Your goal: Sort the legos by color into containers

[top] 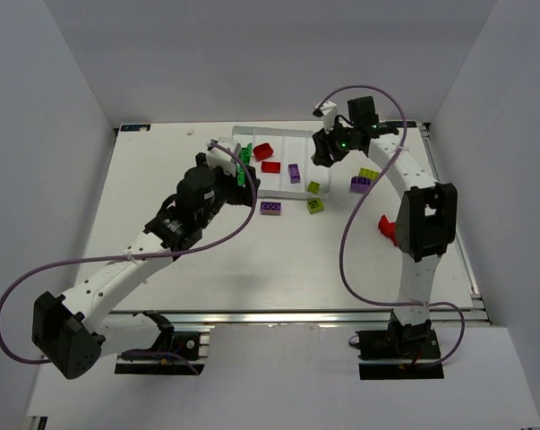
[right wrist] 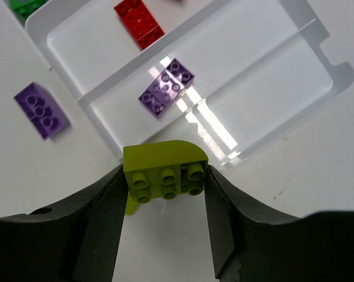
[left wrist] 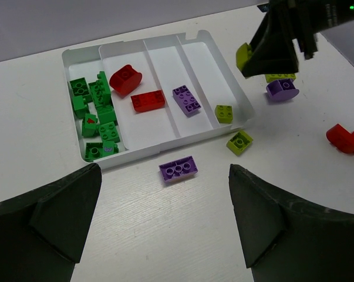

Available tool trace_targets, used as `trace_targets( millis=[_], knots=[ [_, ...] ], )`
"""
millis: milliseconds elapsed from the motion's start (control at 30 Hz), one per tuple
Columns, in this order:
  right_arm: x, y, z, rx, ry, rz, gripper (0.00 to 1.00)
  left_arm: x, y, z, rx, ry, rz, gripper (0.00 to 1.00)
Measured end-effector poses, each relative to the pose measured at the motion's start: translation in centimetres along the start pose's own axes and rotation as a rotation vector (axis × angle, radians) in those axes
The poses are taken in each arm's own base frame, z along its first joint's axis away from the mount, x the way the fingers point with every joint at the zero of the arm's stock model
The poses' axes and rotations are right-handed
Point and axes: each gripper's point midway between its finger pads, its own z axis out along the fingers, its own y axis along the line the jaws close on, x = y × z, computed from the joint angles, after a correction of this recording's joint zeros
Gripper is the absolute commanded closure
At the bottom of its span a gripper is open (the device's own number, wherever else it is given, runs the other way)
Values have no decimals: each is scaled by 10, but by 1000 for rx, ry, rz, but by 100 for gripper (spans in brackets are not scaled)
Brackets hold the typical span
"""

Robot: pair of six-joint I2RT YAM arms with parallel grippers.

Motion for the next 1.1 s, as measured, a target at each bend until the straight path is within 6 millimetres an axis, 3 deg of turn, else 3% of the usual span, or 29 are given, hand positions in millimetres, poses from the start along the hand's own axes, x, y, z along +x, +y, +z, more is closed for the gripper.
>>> trace_targets(
  millis=[100, 333, 667, 900, 933, 1100],
  knots=[
    [-5, -8, 25, 9, 4, 29, 88, 0, 1, 0, -5, -1, 0, 2],
    [26, -9, 66, 27, 101, 101, 78, 0, 1, 0, -7, 0, 1, 2],
    [23, -34, 68, 150, 85, 107, 56, 1, 2, 1, -8, 2, 5, 2],
    [21, -42, 68, 193, 77, 113, 47, 2, 2, 1, -8, 5, 8, 2],
    [21, -43, 68, 196, 77, 113, 41, 2, 2, 1, -8, 5, 8, 2],
    [27, -44, 70, 210, 82, 120, 32, 2, 2, 1, -8, 5, 9, 2]
  ],
)
